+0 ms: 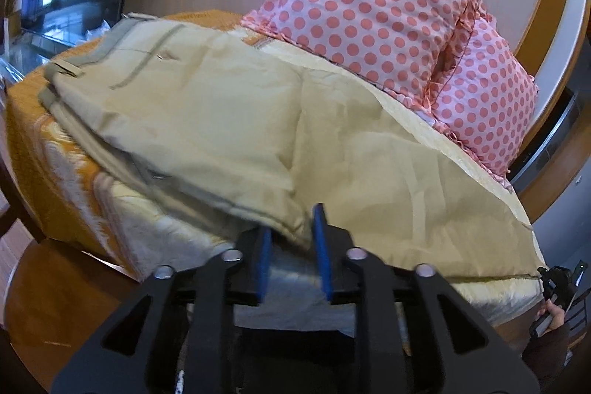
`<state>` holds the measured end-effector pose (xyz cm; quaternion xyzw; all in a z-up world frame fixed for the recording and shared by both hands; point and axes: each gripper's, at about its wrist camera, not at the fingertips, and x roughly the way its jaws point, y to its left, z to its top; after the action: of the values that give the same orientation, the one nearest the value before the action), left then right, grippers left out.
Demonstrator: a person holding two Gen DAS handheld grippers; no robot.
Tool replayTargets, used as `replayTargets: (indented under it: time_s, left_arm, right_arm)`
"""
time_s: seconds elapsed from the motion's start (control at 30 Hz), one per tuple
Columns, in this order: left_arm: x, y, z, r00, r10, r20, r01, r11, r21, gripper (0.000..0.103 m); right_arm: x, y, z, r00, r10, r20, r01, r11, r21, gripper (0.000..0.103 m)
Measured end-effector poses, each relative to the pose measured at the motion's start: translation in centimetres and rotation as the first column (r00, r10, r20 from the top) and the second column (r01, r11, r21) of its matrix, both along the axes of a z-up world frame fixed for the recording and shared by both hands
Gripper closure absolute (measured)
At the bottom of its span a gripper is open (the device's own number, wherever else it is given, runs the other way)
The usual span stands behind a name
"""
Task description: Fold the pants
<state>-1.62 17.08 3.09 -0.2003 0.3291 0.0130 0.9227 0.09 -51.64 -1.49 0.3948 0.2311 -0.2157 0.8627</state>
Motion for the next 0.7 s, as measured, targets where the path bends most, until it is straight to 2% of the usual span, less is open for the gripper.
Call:
replayTargets:
  time_s: [0.07, 0.1, 0.13, 0.17, 0.2, 0.23, 0.3, 0.43, 0.57, 0.6, 0.63, 0.7]
  left_arm:
    - [-1.1, 0.5, 0.9, 0.999, 0.022, 0.023, -0.023, 0.999, 0.024, 0.073]
    - [-1.7, 0.7, 1.5, 0.998, 0.056, 0.035, -0.057, 0.997, 0.052, 0.073]
    - [-2.4, 1.0, 2.3, 0.993, 0.102, 0.060, -0.107, 0.990, 0.095, 0.071]
    - [-2.9, 1.2, 2.9, 0.987, 0.133, 0.086, -0.143, 0.982, 0.123, 0.065]
    - [-3.3, 1.5, 3.5, 0.980, 0.160, 0.122, -0.177, 0.974, 0.142, 0.038]
    - [-3.8, 1.6, 4.4, 0.965, 0.188, 0.183, -0.219, 0.962, 0.163, 0.017]
    - [-3.7, 1.4, 5.3, 0.951, 0.192, 0.242, -0.245, 0.947, 0.208, 0.016]
    - [-0.7, 0.9, 5.5, 0.956, 0.133, 0.261, -0.203, 0.944, 0.260, 0.016]
    - [2.1, 1.7, 3.5, 0.969, 0.145, 0.199, -0.199, 0.938, 0.283, 0.016]
    - [2.7, 2.1, 2.6, 0.971, 0.161, 0.176, -0.208, 0.934, 0.292, 0.016]
    - [3.2, 2.5, 1.9, 0.972, 0.181, 0.148, -0.219, 0.929, 0.299, 0.016]
    - [3.6, 3.5, 0.4, 0.972, 0.217, 0.091, -0.235, 0.928, 0.291, 0.016]
  right_arm:
    - [-1.2, 0.0, 0.5, 0.999, -0.034, 0.025, 0.034, 0.999, -0.023, 0.066]
    - [-1.7, -0.2, 0.7, 0.998, -0.057, 0.037, 0.058, 0.998, -0.029, 0.038]
    - [-2.7, -0.4, 1.0, 0.993, -0.109, 0.048, 0.111, 0.993, -0.048, 0.031]
    - [-3.0, -0.7, 1.0, 0.991, -0.122, 0.051, 0.125, 0.991, -0.053, 0.031]
    - [-3.0, -1.1, 0.9, 0.991, -0.124, 0.045, 0.126, 0.991, -0.046, 0.037]
    - [-2.9, -1.5, 0.5, 0.992, -0.117, 0.045, 0.118, 0.993, -0.025, 0.041]
    - [-2.7, -1.6, 0.5, 0.993, -0.114, 0.031, 0.115, 0.992, -0.050, 0.046]
    - [-1.8, -0.6, 0.4, 0.996, -0.082, 0.023, 0.083, 0.993, -0.079, 0.056]
    - [-0.7, 1.3, 0.3, 0.999, -0.035, 0.004, 0.036, 0.989, -0.144, 0.068]
    - [-0.5, 1.4, 0.3, 1.000, -0.019, 0.006, 0.020, 0.990, -0.143, 0.089]
    - [-0.1, 1.2, -0.1, 1.000, 0.018, 0.017, -0.016, 0.994, -0.108, 0.093]
    - [0.3, 1.3, 0.2, 0.999, 0.019, 0.033, -0.015, 0.994, -0.106, 0.095]
